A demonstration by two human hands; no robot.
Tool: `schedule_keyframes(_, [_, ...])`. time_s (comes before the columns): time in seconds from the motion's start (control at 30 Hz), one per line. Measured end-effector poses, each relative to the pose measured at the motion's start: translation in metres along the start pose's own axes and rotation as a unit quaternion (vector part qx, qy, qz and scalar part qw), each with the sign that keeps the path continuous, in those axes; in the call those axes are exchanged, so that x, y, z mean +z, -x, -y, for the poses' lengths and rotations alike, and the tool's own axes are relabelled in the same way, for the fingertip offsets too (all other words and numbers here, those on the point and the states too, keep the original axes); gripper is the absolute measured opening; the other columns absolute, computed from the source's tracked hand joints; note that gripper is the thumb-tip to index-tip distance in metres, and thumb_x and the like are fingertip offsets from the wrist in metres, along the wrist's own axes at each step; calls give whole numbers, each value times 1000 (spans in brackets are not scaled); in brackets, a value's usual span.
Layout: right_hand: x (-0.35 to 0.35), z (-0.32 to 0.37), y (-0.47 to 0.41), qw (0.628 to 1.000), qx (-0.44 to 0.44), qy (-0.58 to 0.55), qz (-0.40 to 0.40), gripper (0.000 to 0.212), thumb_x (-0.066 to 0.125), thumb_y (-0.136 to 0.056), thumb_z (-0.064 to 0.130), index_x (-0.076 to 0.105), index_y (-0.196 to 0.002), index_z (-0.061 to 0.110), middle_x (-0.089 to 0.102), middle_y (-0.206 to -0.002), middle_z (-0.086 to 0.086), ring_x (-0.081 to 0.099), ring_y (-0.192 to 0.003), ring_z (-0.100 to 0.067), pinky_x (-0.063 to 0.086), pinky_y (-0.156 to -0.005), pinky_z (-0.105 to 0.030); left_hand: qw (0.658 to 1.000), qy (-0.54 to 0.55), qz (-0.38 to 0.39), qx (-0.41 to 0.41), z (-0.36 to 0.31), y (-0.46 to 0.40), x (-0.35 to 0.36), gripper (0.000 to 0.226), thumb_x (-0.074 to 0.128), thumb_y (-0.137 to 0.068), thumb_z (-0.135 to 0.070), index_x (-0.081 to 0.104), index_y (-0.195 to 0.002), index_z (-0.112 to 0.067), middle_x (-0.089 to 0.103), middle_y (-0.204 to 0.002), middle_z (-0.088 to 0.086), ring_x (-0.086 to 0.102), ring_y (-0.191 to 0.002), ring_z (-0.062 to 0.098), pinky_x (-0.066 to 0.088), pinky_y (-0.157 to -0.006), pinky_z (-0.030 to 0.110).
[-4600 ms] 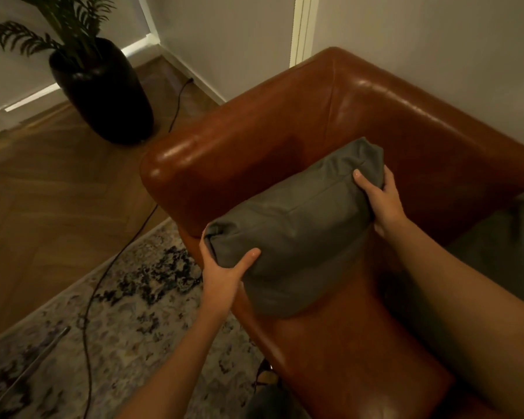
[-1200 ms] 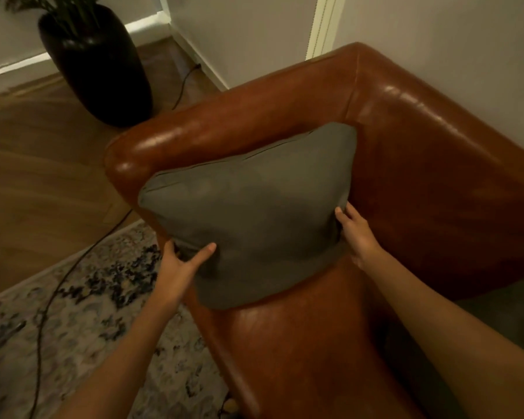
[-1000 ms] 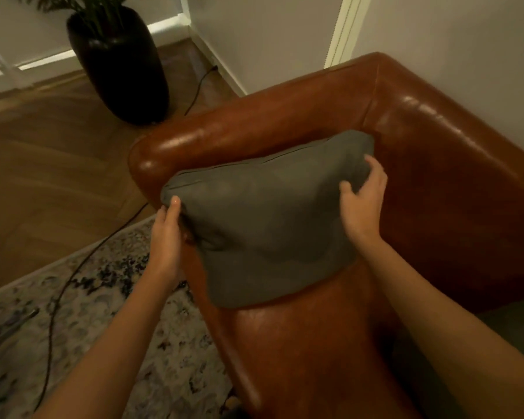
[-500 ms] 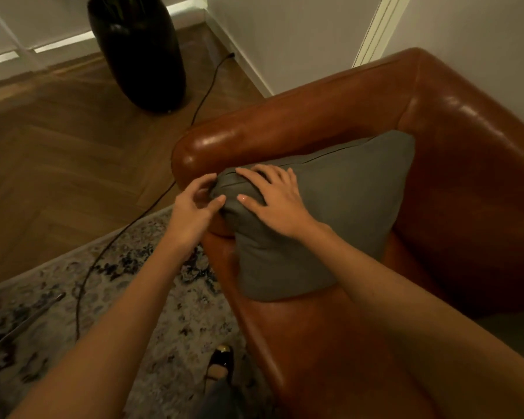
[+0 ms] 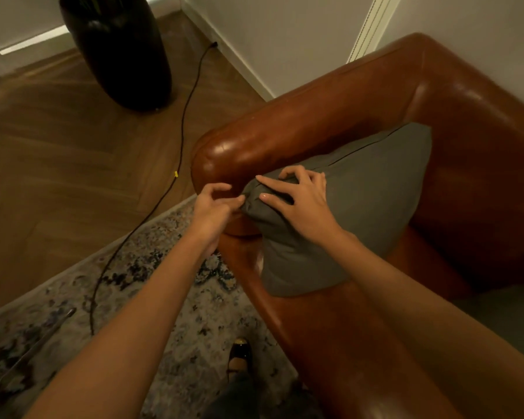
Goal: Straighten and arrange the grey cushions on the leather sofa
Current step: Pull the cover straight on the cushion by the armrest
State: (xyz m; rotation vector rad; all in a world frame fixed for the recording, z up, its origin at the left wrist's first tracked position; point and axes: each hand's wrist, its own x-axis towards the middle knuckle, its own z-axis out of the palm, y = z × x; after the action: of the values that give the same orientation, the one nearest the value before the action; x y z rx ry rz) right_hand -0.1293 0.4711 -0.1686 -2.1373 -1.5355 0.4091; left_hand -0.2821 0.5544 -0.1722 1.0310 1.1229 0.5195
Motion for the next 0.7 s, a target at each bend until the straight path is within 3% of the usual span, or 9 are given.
schedule_keyframes(0.1, [-3, 1, 7, 1000, -10, 22, -10, 36, 55, -95, 46, 55, -131, 49, 47, -133, 2, 36, -121, -35, 20, -107, -65, 998, 41, 8, -51, -1, -1, 0, 27, 60, -93, -3, 46, -116, -8, 63, -99, 9, 64, -88, 16, 55, -74, 26])
schedule_keyframes(0.23, [-9, 3, 14, 996, -46, 76, 32, 41, 47, -100, 43, 39, -138, 58, 30, -154, 4, 27, -129, -41, 14, -107, -71, 975, 177, 21, -136, 8, -5, 3, 21, 55, -93, 4, 45, -94, -14, 61, -96, 10, 62, -88, 19, 53, -86, 36])
schedule_keyframes(0.3, [-11, 0, 17, 994, -54, 88, 38, 38, 46, -100, 42, 45, -135, 57, 32, -155, 6, 26, -132, -41, 12, -106, -72, 948, 266, 38, -171, 16, -6, 4, 26, 51, -93, 8, 42, -87, -16, 63, -93, 9, 64, -87, 19, 56, -83, 38])
schedule_keyframes(0.43, [-10, -2, 23, 998, -48, 47, -7, 26, 53, -96, 40, 68, -117, 41, 53, -136, 5, 30, -134, -38, 9, -105, -75, 914, 344, 89, -196, 22, 1, 14, 24, 48, -95, 1, 47, -81, -18, 64, -82, 3, 66, -74, 14, 59, -68, 27])
schedule_keyframes(0.53, [-10, 1, 16, 994, -86, 48, -38, 24, 55, -92, 37, 75, -104, 29, 63, -121, 3, 41, -133, -31, 6, -105, -77, 963, 222, 86, -123, 12, 5, 15, 18, 46, -99, -6, 53, -88, -18, 62, -89, 1, 60, -81, 12, 50, -78, 29])
schedule_keyframes(0.6, [-12, 5, 8, 994, -96, 34, -41, 21, 59, -92, 30, 76, -102, 24, 66, -113, 2, 51, -123, -26, 7, -109, -74, 991, 92, 92, -44, 9, 5, 5, 10, 53, -98, -17, 58, -105, -22, 62, -110, 2, 62, -98, 14, 47, -91, 35])
schedule_keyframes(0.7, [-12, 7, -1, 995, -89, -22, -37, 20, 61, -92, 25, 76, -102, 18, 66, -106, -2, 60, -104, -24, 29, -104, -68, 984, -110, 128, 59, 8, 5, -10, 42, 67, -88, -39, 55, -128, -36, 49, -139, -5, 50, -124, 11, 44, -103, 33])
